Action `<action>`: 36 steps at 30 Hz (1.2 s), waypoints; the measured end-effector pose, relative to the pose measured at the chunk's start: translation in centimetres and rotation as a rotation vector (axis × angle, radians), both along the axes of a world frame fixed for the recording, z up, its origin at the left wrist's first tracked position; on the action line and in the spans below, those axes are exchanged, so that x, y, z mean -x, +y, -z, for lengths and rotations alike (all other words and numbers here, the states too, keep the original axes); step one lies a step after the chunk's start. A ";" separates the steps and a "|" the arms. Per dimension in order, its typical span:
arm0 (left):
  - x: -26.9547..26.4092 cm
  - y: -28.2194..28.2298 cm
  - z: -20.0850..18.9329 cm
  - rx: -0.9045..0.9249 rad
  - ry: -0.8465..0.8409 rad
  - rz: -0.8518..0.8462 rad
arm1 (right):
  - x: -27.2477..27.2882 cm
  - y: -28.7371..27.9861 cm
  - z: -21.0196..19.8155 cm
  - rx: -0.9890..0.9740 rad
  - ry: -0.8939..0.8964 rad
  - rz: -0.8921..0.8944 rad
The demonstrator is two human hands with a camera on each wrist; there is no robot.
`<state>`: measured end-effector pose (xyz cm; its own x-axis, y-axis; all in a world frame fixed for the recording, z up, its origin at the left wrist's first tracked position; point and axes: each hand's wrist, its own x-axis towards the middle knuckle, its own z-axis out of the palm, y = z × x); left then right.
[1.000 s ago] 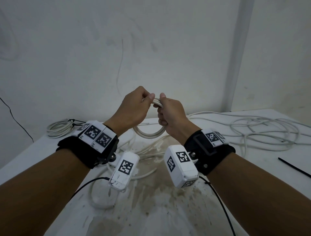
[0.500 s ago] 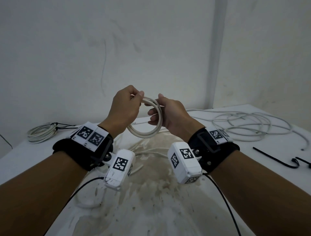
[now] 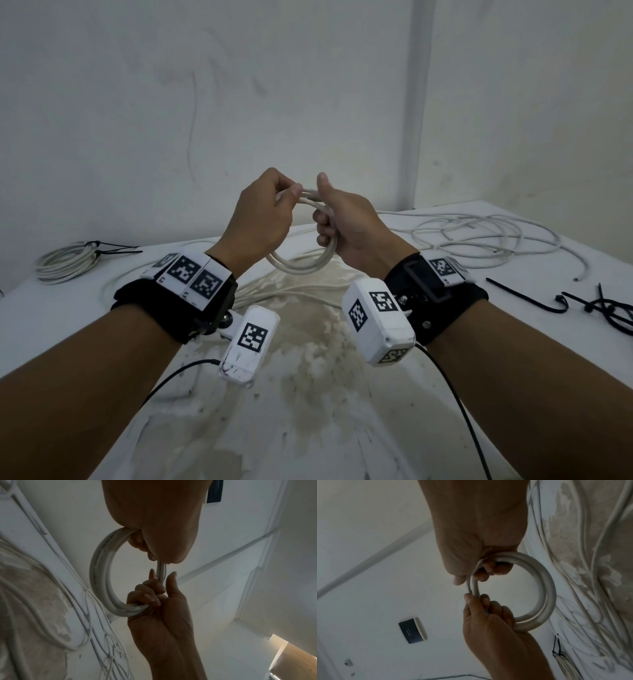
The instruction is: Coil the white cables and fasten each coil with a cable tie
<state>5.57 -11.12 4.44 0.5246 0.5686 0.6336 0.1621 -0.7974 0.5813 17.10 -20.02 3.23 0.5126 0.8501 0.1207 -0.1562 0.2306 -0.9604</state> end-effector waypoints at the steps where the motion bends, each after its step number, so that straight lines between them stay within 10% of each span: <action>1: 0.1 0.0 0.1 0.009 -0.007 -0.005 | 0.1 0.1 -0.1 0.011 -0.014 0.011; 12: 1.1 1.2 0.5 0.016 0.024 -0.036 | 1.2 1.9 0.0 0.071 -0.046 0.062; 19: 1.2 1.7 0.5 0.066 -0.006 -0.032 | 0.7 2.1 0.4 0.070 0.240 -0.086; 36: -0.4 0.0 0.9 0.175 -0.039 0.005 | -0.9 0.4 1.4 0.053 0.101 -0.065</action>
<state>5.98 -11.13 3.49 0.5045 0.6692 0.5455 0.1330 -0.6845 0.7168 18.03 -19.59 1.87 0.4635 0.8857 0.0259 -0.2653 0.1666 -0.9497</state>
